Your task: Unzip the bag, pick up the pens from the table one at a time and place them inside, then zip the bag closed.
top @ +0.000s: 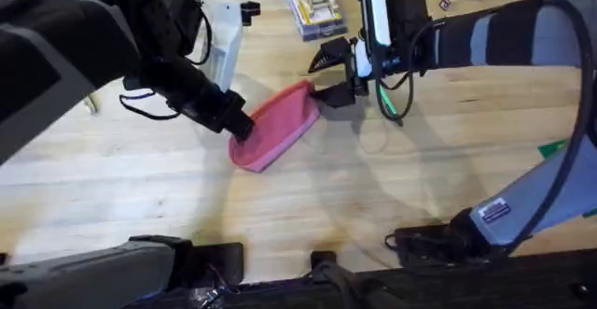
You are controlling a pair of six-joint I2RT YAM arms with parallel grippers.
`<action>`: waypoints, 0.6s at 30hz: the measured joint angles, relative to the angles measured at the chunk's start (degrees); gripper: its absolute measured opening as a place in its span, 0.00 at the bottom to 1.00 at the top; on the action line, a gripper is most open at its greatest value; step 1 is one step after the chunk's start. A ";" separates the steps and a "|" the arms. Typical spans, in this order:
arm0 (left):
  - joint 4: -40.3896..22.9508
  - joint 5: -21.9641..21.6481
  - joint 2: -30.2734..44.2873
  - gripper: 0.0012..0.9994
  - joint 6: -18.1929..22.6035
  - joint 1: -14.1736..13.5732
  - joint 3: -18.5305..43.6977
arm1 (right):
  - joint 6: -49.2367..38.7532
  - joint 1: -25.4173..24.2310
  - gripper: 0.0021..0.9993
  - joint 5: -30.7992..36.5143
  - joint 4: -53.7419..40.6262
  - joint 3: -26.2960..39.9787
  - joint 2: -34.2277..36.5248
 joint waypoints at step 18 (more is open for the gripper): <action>0.20 0.07 0.00 0.05 0.00 -0.02 0.01 | 0.01 0.39 0.03 -0.33 -1.42 0.00 0.15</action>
